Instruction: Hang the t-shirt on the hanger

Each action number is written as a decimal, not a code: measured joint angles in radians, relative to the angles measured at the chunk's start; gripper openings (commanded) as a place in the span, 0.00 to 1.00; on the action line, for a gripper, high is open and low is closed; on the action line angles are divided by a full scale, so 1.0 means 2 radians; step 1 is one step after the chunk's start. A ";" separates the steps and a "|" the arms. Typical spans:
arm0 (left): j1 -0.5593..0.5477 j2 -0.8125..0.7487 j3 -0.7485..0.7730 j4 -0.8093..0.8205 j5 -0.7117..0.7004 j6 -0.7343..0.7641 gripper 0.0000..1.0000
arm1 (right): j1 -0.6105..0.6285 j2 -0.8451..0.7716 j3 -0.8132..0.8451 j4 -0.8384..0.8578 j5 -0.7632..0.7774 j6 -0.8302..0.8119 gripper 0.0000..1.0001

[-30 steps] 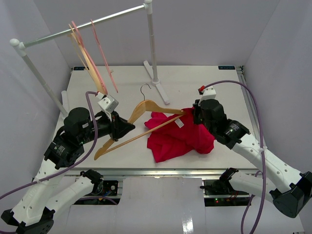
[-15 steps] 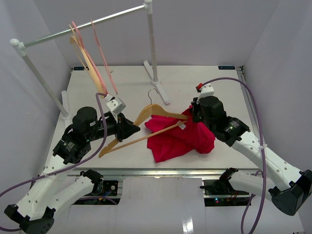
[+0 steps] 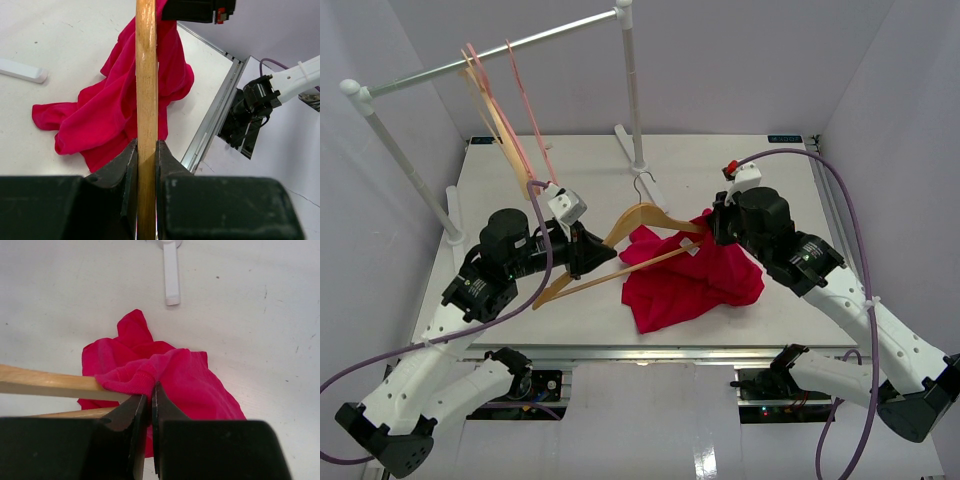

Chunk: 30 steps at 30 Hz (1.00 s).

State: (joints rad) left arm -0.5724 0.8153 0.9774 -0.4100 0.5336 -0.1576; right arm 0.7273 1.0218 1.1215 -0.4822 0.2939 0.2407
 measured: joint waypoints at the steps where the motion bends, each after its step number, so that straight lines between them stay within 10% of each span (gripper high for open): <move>1: 0.000 0.006 0.001 0.003 -0.001 0.002 0.00 | 0.000 0.000 0.002 -0.001 -0.005 -0.001 0.08; 30: -0.005 0.055 -0.136 0.279 0.029 -0.027 0.00 | -0.001 0.049 0.097 -0.009 -0.142 -0.006 0.08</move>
State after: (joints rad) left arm -0.5832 0.9255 0.7056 0.1485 0.5923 -0.2108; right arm 0.7261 1.1197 1.3148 -0.5008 0.0105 0.2284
